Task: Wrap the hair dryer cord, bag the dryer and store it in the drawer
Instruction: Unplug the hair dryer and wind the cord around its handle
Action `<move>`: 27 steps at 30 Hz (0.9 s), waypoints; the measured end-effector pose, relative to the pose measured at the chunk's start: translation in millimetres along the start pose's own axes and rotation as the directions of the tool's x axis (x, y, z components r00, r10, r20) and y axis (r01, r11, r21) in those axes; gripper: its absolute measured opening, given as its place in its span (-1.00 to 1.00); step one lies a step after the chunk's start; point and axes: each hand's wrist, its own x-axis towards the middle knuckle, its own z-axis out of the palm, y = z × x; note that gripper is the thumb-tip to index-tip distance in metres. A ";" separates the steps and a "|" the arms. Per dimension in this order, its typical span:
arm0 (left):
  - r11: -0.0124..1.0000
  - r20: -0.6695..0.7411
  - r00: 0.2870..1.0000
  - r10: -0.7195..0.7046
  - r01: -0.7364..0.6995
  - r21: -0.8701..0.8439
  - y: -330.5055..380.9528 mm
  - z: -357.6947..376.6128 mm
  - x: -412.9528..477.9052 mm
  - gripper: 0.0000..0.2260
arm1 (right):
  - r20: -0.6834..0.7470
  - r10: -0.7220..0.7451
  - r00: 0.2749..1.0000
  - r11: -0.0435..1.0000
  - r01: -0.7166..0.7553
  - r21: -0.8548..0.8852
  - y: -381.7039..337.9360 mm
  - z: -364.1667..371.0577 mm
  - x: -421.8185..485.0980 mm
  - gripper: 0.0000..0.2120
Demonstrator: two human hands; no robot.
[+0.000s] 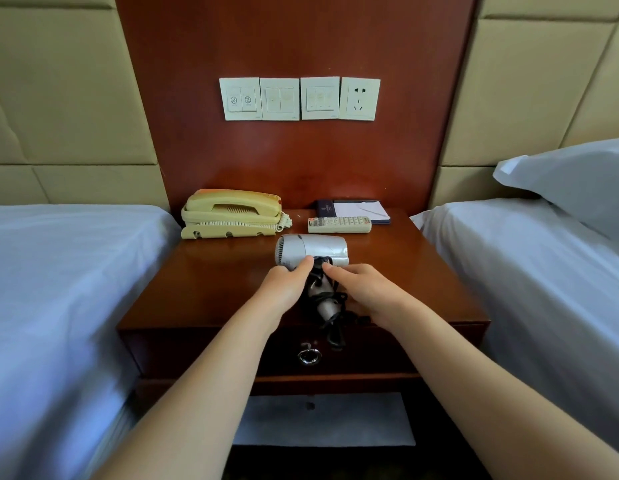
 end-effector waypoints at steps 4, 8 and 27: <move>0.996 0.107 0.993 0.043 -0.034 -0.086 3.2 19.4 3.1 -0.53 | -0.046 0.033 0.998 0.999 -0.034 -0.021 5.2 -20.4 3.6 -0.59; 0.990 0.185 0.977 0.109 -0.089 -0.113 11.7 50.5 8.8 -0.57 | -0.130 0.029 0.991 1.000 -0.029 0.001 11.3 -46.7 0.4 -0.66; 0.972 0.066 0.973 0.220 -0.213 -0.095 41.4 153.9 20.4 -0.50 | -0.522 -0.153 0.839 0.986 0.092 -0.141 38.1 -111.9 19.7 -0.67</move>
